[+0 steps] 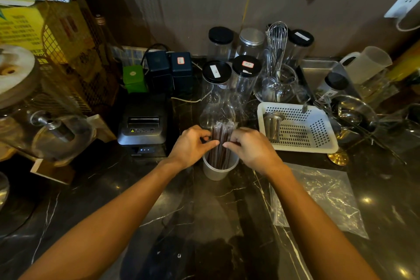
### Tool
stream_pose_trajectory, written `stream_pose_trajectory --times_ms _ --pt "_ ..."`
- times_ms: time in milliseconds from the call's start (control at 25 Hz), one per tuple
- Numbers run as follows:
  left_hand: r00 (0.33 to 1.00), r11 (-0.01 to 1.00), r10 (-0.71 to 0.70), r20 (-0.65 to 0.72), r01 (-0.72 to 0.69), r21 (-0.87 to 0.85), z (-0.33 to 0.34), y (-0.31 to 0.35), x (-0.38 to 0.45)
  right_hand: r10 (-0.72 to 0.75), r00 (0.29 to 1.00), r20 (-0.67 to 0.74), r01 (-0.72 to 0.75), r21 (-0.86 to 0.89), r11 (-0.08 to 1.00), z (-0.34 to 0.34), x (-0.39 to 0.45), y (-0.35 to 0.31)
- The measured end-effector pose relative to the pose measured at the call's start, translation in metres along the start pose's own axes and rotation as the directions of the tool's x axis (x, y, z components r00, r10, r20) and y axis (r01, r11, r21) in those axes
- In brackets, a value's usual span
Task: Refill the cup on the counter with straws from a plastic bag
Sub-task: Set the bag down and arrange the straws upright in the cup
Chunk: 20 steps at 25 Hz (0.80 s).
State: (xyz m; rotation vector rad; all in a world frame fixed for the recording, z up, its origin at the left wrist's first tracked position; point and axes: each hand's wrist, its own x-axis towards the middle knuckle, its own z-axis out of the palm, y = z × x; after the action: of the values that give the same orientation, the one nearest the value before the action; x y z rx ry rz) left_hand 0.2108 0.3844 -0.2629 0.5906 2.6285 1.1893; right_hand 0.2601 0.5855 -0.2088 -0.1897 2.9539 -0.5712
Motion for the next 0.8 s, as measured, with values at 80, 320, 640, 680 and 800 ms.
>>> stream_pose_trajectory --times_ms 80,320,640,680,800 --pt "1.000 1.000 -0.001 0.024 0.000 0.027 -0.002 0.000 0.001 0.033 0.999 -0.009 -0.034 -0.038 0.999 0.006 0.002 0.003" --pt "0.998 0.999 0.031 0.064 -0.032 0.015 -0.006 -0.010 -0.002 0.204 0.979 0.011 -0.204 0.126 0.971 0.018 -0.005 0.016" --pt "1.000 0.998 -0.029 0.007 0.029 0.050 0.006 -0.007 0.001 0.284 0.959 -0.010 -0.268 0.306 0.914 0.025 -0.004 0.009" --pt "0.999 0.999 -0.032 0.014 0.032 0.041 0.006 -0.008 0.001 0.289 0.957 -0.021 -0.267 0.321 0.909 0.027 -0.003 0.010" --pt "0.999 1.000 -0.026 0.040 0.026 0.001 0.005 -0.011 -0.002 0.286 0.958 -0.019 -0.263 0.337 0.904 0.033 -0.002 0.014"
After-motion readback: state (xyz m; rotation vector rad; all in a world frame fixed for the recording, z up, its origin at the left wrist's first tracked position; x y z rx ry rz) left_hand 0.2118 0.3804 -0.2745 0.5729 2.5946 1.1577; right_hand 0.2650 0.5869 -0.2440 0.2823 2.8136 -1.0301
